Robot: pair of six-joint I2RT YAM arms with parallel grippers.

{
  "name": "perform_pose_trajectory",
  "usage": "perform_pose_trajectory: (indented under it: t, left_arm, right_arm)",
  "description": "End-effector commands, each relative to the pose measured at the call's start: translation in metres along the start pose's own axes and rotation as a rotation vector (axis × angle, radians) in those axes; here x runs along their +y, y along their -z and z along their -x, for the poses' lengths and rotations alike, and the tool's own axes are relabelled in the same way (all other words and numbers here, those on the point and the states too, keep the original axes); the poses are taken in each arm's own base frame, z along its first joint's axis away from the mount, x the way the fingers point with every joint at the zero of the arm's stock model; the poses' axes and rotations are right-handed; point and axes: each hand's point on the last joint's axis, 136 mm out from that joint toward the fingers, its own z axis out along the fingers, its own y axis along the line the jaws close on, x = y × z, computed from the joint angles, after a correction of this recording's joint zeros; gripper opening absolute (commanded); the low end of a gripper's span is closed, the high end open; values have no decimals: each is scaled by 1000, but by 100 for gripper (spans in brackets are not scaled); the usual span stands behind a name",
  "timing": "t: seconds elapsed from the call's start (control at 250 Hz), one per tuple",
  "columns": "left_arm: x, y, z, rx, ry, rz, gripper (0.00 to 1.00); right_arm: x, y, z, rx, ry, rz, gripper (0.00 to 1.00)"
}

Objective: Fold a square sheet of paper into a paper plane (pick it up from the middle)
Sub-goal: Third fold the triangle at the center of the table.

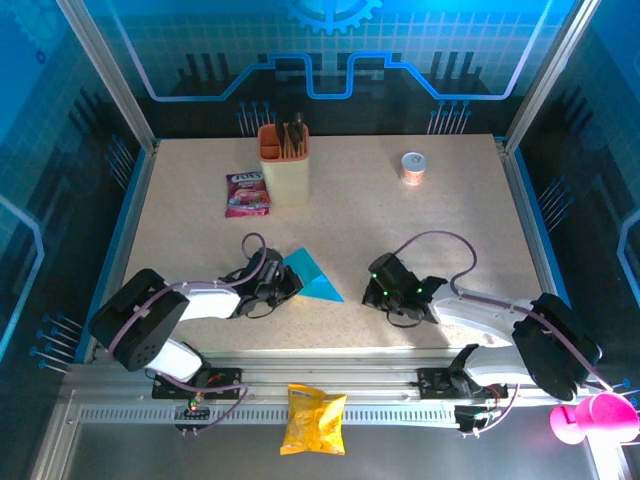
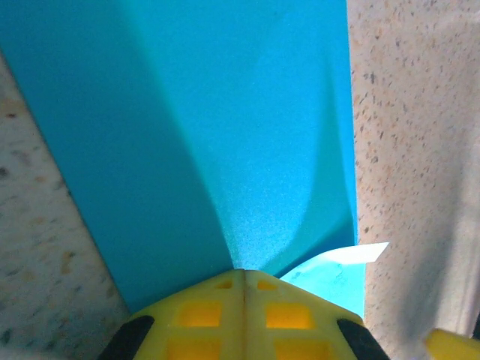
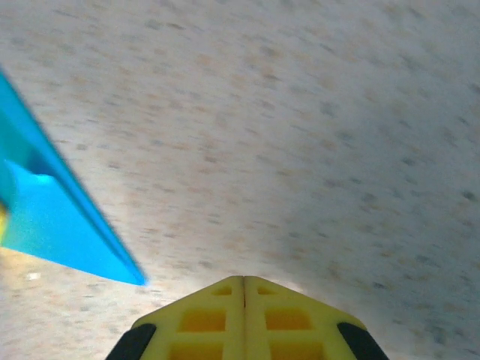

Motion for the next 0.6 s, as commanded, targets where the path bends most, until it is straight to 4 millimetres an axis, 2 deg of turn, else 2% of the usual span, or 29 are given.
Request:
perform_pose_trajectory:
  t: [0.0,0.056,0.124,0.268,0.332,0.384,0.391,0.423,0.595]
  left_arm:
    - [15,8,-6,38,-89,96,0]
    - [5,12,-3,37,-115,72,0]
    - [-3,17,1,26,-129,61,14]
    - [-13,28,7,5,-121,46,28]
    - [-16,33,8,-2,-116,37,32]
    - [-16,37,8,-3,-109,37,35]
    - [-17,37,8,-3,-107,36,35]
    - [-16,39,7,0,-100,38,38]
    - [-9,46,-3,29,-47,38,47]
  right_arm:
    - [45,8,9,25,179,94,0]
    - [63,5,8,50,225,126,0]
    - [82,-2,4,77,271,157,0]
    - [109,-21,-5,134,310,212,0]
    - [113,-30,-10,160,319,221,0]
    - [108,-40,-16,183,318,204,0]
    - [115,-39,-12,175,319,216,0]
    - [118,-42,-11,176,320,216,0]
    - [107,-60,-10,188,301,184,0]
